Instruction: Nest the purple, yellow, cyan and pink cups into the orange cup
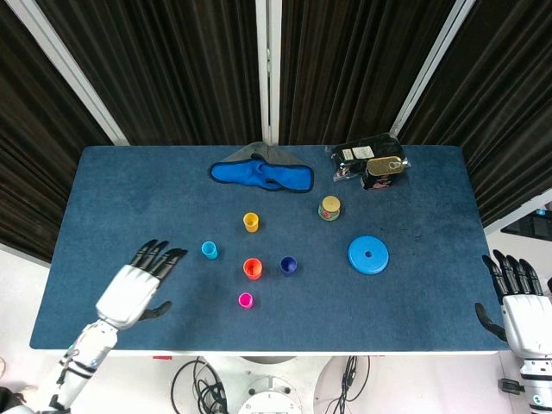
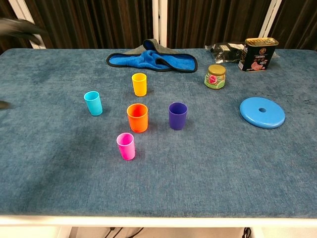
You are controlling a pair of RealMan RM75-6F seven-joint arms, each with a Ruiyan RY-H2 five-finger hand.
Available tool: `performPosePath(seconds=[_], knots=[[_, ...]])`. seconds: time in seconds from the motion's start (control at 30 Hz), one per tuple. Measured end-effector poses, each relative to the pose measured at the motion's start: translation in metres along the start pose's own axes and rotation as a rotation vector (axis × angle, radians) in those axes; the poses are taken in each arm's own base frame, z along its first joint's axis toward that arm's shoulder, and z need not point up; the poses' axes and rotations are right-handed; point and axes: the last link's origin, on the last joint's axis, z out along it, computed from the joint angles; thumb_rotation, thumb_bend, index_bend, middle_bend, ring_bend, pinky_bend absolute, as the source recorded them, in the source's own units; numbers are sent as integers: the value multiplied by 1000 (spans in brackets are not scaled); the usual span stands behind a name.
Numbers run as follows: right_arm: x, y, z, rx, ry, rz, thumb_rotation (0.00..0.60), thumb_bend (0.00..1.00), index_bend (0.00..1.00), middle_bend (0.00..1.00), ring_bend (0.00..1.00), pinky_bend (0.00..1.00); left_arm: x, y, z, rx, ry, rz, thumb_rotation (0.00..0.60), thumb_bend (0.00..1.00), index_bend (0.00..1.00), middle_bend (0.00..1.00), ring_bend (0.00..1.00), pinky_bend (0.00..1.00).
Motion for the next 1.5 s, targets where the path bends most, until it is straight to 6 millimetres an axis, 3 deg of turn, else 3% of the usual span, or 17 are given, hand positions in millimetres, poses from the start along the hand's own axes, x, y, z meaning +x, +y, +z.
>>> performPosePath(seconds=[0.23,0.63,1.03,1.5], knots=[[-3,6,-3,-6,-10,14,600,285,0,0,0,0,-7,49,65,-124,-68,-9,600,202,65,117,0,55],[-4,18,-5,-14,-10,45,600,285,0,0,0,0,-33,110,135,-189,-140,-22,600,202,87,160,0,50],[1,21,-6,-8,-1,54,600,285,0,0,0,0,-71,127,190,-144,-178,-30,600,204,139,200,0,50],[1,28,-7,-22,0,62,600,284,0,0,0,0,-96,123,210,-105,-167,-68,600,223,252,290,22,57]])
